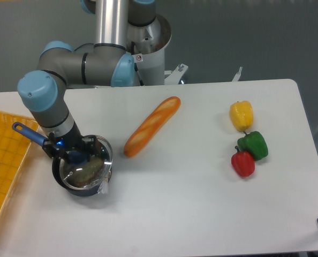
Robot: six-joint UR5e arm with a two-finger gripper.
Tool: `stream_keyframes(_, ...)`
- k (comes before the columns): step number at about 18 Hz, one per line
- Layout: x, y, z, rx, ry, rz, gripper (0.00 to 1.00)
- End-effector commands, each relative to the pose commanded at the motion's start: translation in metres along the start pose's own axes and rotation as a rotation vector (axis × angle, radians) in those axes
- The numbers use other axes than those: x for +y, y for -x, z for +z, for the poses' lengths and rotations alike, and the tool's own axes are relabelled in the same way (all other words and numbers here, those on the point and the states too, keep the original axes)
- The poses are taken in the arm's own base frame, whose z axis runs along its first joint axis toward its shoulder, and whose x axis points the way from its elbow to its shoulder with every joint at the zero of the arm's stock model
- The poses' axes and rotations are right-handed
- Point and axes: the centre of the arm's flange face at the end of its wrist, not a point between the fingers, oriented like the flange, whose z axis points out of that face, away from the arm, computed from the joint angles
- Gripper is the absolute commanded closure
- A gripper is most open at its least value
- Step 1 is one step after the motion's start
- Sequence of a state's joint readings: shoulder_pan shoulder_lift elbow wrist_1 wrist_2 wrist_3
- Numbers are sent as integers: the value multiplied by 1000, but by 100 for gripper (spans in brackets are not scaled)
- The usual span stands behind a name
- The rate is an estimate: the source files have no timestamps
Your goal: Close the pot lid
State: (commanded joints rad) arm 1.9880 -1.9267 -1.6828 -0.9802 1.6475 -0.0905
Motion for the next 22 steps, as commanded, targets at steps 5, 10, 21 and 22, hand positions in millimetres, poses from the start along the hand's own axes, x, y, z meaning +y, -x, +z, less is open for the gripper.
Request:
stream_keyframes(5,-1,3,1,16,3,-8,39)
stream_keyframes(10,0,2,2,19,4,-8,39)
stream_keyframes(21,0,7,-6,17,-5,-14,39)
stream_keyframes(22,0,7,-6,17,-5,-14,39)
